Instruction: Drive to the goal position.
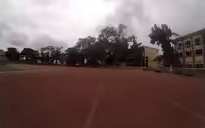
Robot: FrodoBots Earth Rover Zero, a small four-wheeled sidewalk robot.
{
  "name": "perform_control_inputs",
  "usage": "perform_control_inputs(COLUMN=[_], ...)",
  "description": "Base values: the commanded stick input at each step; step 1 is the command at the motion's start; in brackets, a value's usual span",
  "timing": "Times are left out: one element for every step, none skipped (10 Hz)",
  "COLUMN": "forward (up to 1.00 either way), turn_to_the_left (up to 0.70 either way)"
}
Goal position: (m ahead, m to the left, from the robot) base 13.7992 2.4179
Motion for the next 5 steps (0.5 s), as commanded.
perform_control_inputs(forward=[0.7,0.7,0.7,0.7,0.7], turn_to_the_left=[0.0,0.0,0.0,0.0,0.0])
